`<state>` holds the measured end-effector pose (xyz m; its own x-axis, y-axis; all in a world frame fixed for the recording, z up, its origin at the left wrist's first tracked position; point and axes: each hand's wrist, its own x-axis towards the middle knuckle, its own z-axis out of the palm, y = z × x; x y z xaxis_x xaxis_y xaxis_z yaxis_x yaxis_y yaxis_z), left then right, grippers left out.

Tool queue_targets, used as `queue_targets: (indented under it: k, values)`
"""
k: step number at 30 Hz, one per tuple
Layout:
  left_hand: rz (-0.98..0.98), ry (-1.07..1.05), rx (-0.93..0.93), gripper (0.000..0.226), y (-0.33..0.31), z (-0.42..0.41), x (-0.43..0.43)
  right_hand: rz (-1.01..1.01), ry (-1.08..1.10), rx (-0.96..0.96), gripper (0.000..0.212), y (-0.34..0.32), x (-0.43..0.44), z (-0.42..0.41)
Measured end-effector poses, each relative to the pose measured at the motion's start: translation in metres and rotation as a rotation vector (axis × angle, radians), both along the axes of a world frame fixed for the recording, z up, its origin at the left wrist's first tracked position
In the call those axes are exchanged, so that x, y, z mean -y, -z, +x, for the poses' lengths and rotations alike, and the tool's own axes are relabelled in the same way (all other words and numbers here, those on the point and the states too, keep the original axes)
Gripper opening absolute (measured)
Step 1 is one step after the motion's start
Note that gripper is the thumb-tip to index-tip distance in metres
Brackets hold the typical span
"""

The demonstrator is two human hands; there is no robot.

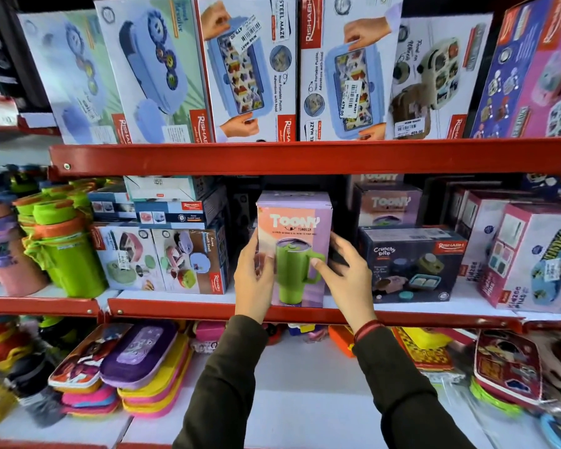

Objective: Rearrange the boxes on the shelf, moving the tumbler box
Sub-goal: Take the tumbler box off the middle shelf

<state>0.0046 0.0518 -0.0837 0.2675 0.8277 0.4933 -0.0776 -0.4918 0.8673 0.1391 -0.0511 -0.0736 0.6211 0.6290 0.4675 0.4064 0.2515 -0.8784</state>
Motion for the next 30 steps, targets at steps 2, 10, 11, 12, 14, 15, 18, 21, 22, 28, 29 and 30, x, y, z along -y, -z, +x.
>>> queue_targets:
  k: [2,10,11,12,14,15,18,21,22,28,29,30]
  values:
    - [0.016,0.006,0.027,0.052,-0.003,0.0,0.003,0.038,0.011,0.027,0.06,-0.005,0.007,0.0]
    - [0.085,-0.003,0.145,0.045,-0.015,-0.007,0.039,0.101,0.096,0.138,0.057,-0.023,0.055,-0.007]
    - [0.088,-0.004,0.16,0.044,-0.014,-0.009,0.045,0.113,0.104,0.143,0.056,-0.022,0.062,-0.007]
    - [0.094,-0.007,0.166,0.044,-0.013,-0.011,0.051,0.122,0.107,0.144,0.055,-0.02,0.069,-0.006]
    - [0.108,-0.026,0.165,0.043,-0.008,-0.013,0.063,0.132,0.122,0.145,0.055,-0.014,0.082,-0.007]
    - [0.114,-0.028,0.167,0.043,-0.005,-0.014,0.068,0.135,0.14,0.148,0.054,-0.011,0.088,-0.007]
    - [0.129,-0.027,0.158,0.045,0.01,-0.015,0.086,0.143,0.189,0.147,0.051,0.006,0.106,-0.01]
    - [0.114,-0.009,0.139,0.047,0.038,-0.017,0.099,0.121,0.203,0.16,0.048,0.031,0.122,-0.012]
    - [0.114,-0.004,0.128,0.046,0.049,-0.018,0.103,0.102,0.208,0.158,0.048,0.043,0.127,-0.011]
    - [0.087,0.015,-0.031,0.046,0.113,-0.028,0.117,-0.066,0.199,0.09,0.058,0.116,0.15,0.0]
    - [0.059,0.032,-0.069,0.047,0.123,-0.029,0.119,-0.098,0.191,0.083,0.061,0.127,0.153,0.002]
    - [0.018,0.051,-0.103,0.047,0.131,-0.031,0.121,-0.13,0.178,0.074,0.063,0.137,0.155,0.003]
